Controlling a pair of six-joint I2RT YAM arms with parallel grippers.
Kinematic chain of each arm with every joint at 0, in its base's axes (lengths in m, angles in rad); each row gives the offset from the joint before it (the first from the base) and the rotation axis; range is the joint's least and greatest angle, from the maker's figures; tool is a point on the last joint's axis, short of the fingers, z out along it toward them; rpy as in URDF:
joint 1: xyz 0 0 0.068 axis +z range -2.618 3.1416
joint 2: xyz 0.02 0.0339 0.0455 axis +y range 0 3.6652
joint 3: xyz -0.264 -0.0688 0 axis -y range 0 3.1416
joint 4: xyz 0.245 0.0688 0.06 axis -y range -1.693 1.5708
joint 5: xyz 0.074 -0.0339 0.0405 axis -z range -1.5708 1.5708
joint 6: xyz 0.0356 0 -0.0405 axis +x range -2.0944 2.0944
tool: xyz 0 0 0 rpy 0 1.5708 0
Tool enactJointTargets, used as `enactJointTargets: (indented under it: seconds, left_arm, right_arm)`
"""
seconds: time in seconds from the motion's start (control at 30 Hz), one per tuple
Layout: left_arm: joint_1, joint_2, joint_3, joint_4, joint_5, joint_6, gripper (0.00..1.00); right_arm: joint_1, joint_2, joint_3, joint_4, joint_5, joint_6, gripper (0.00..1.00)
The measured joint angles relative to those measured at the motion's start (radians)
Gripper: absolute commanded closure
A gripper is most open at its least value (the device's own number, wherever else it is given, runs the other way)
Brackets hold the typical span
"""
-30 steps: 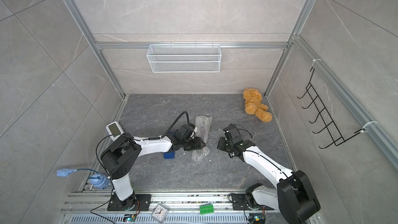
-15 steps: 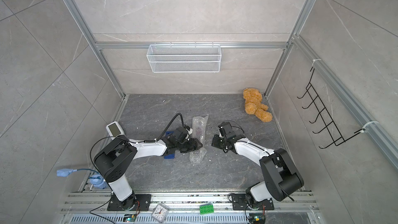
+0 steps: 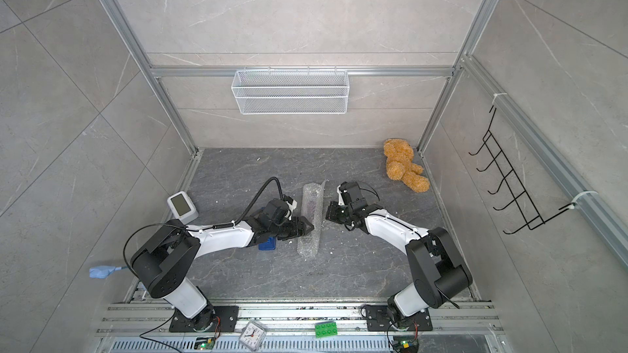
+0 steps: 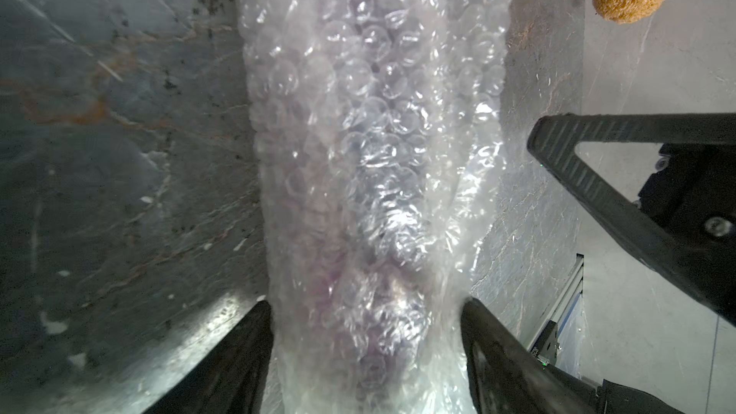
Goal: Wrap wine bottles in bubble wrap
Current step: Adjust the bubble wrap at the center of the board, then stick the tape on the bubble wrap.
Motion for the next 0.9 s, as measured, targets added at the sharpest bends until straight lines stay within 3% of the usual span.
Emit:
enactJointTargets:
  seconds: [0.33, 0.9]
  left_arm:
    - [0.014, -0.035, -0.013, -0.027, 0.003, 0.040, 0.27]
    - [0.036, -0.047, -0.023, -0.057, 0.026, 0.115, 0.29]
  right_arm:
    - [0.031, 0.007, 0.067, -0.032, -0.017, -0.016, 1.00]
    - [0.033, -0.161, 0.092, -0.134, -0.058, -0.142, 1.00]
